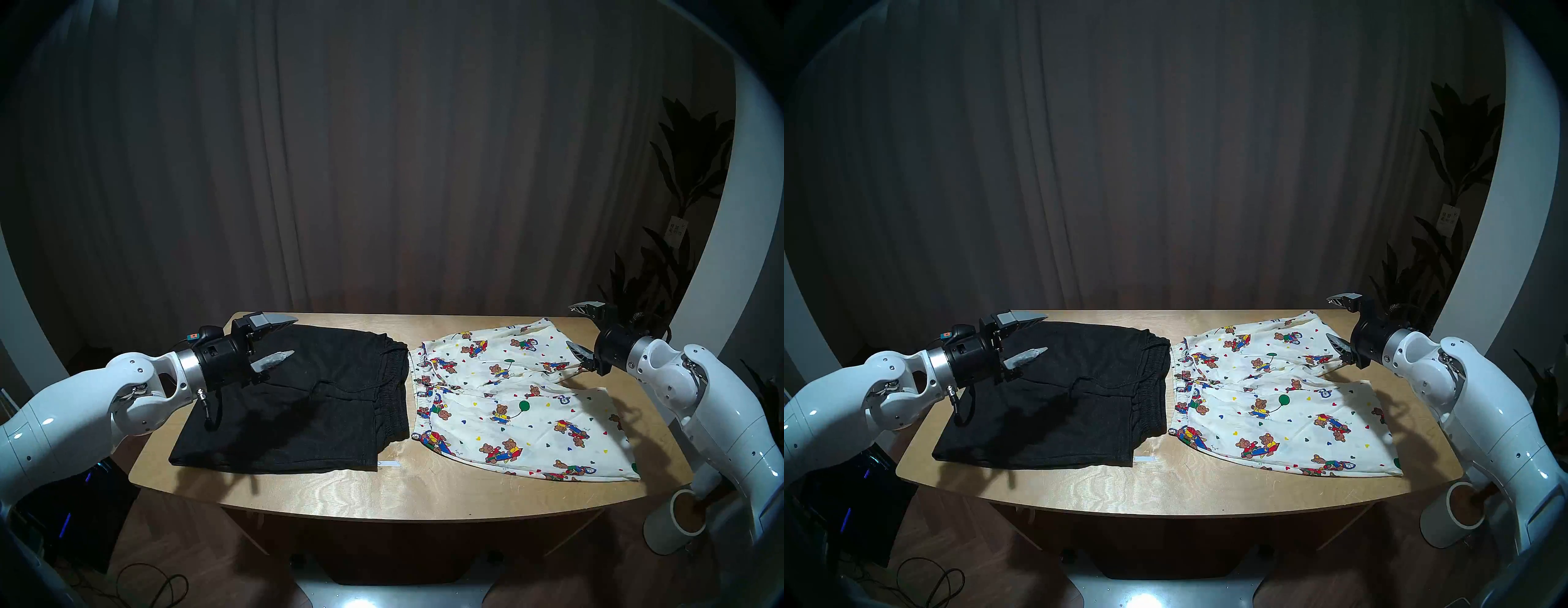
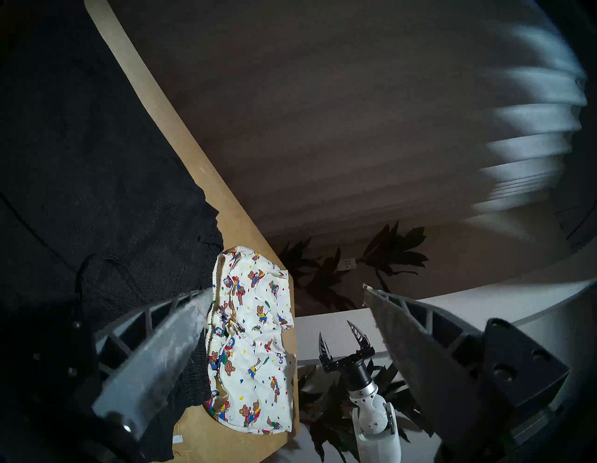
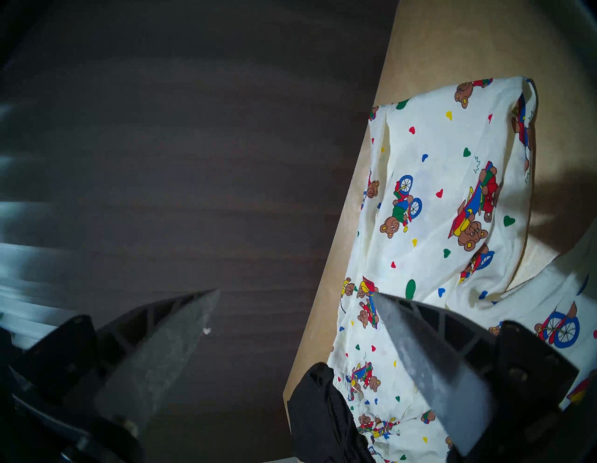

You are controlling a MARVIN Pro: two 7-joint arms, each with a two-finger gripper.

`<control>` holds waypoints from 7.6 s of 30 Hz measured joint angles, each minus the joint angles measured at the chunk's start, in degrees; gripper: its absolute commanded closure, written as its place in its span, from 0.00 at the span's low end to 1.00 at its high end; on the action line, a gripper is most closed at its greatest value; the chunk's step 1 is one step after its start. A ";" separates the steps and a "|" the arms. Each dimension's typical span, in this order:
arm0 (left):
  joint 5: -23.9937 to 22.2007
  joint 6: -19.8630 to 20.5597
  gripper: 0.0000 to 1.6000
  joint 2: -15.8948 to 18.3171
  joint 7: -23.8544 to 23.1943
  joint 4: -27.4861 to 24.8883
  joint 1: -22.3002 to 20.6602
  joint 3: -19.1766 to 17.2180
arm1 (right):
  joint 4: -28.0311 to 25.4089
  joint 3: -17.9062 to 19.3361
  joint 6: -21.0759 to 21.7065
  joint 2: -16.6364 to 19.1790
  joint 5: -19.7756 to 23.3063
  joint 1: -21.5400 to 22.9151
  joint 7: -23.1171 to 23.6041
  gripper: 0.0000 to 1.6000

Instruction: Fold pants twice and stack them

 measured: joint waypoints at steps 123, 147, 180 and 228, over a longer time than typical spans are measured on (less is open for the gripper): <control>14.37 -44.58 0.00 -18.71 19.96 -19.89 4.47 16.55 | -17.35 41.33 -5.13 -15.52 8.59 -44.87 -7.00 0.00; 13.76 -41.60 0.00 -20.94 19.32 -22.32 4.69 18.18 | -6.36 37.98 5.73 -14.57 5.83 -44.44 -3.60 0.00; 13.34 -53.12 0.00 -22.89 25.00 -22.31 10.56 14.44 | -1.72 35.79 9.44 -13.13 3.36 -40.13 -1.71 0.00; 11.88 -45.74 0.00 -39.04 23.30 -11.36 4.83 22.61 | -3.59 39.99 11.42 -16.24 1.42 -43.49 -1.01 0.00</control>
